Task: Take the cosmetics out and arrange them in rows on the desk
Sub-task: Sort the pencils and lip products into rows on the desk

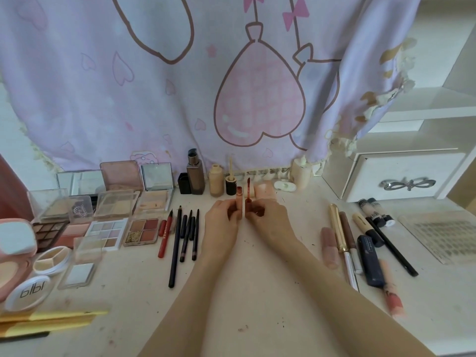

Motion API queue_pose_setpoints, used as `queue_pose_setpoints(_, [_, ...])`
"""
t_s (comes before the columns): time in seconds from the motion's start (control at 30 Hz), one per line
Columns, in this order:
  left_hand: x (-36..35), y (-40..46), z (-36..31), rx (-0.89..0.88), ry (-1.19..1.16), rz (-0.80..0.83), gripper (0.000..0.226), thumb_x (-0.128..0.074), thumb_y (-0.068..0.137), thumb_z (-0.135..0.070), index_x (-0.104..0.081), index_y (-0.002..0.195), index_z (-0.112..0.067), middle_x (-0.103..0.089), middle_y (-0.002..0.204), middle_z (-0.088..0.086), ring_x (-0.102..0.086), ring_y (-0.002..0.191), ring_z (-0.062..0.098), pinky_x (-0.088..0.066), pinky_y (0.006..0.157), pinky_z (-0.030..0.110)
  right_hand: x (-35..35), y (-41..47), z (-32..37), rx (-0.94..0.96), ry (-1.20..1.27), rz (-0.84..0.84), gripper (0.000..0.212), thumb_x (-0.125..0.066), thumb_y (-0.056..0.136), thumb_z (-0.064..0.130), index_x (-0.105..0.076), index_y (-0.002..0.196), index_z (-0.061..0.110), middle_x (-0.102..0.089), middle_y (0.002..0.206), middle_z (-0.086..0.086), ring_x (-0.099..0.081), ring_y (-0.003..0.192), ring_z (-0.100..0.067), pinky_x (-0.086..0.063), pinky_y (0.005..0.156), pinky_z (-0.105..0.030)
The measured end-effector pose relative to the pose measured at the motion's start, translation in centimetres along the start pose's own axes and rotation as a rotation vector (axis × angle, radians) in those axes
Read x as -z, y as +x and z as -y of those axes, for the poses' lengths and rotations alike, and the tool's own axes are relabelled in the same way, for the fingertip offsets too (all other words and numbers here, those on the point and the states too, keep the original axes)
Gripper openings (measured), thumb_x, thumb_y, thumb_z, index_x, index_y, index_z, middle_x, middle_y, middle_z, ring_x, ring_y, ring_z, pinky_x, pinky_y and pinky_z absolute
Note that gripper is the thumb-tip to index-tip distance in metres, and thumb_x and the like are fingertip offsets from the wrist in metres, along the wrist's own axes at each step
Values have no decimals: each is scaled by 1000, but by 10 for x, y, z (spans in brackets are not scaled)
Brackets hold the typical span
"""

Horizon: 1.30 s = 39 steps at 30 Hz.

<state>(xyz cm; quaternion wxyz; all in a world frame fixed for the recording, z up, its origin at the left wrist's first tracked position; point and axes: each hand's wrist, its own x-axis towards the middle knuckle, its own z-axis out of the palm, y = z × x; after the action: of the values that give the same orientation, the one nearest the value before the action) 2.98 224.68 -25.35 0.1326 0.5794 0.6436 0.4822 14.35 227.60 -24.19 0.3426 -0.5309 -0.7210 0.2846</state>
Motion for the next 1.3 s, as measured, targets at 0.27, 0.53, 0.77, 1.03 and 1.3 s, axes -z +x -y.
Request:
queue_pose_setpoints(0.27, [3,-7,-1,35,-17,-54,39,-62,85,-4,-54,123,-6,-56,107,7,-51,82,9,-37,70,6,13,-10,2,-39,-19,-18,31,-61,86,13,-60,117,7,-64,110,-9,-55,91,-12,-37,81,-13])
queue_pose_setpoints(0.53, [6,-54,-24,-175,55,124,22,-53,91,-17,-55,113,-18,-56,105,-2,-51,86,2,-41,76,11,77,-47,-1,11,-138,-57,14,-59,89,17,-71,95,12,-63,81,6,-59,79,-9,-44,79,-18])
queue_pose_setpoints(0.77, [-16,-70,-35,-377,477,411,42,-33,99,-32,-37,139,-25,-32,147,-7,-24,136,9,-13,109,23,146,-64,-34,-133,-289,-147,14,-58,87,15,-72,88,12,-63,80,1,-56,79,-13,-37,62,-7])
queue_pose_setpoints(1.03, [-16,-72,-32,-347,481,450,44,-30,100,-34,-31,143,-28,-24,152,-10,-16,140,7,-8,112,21,174,-52,-60,-367,-484,-138,16,-58,87,18,-66,82,5,-61,83,-13,-57,85,-28,-37,68,-27])
queue_pose_setpoints(1.3, [-17,-71,-30,-331,449,444,42,-34,99,-33,-36,140,-28,-28,150,-11,-20,139,6,-12,112,22,185,-58,-85,-542,-562,-50,9,-57,83,11,-54,82,2,-56,84,-14,-51,80,-29,-37,60,-27])
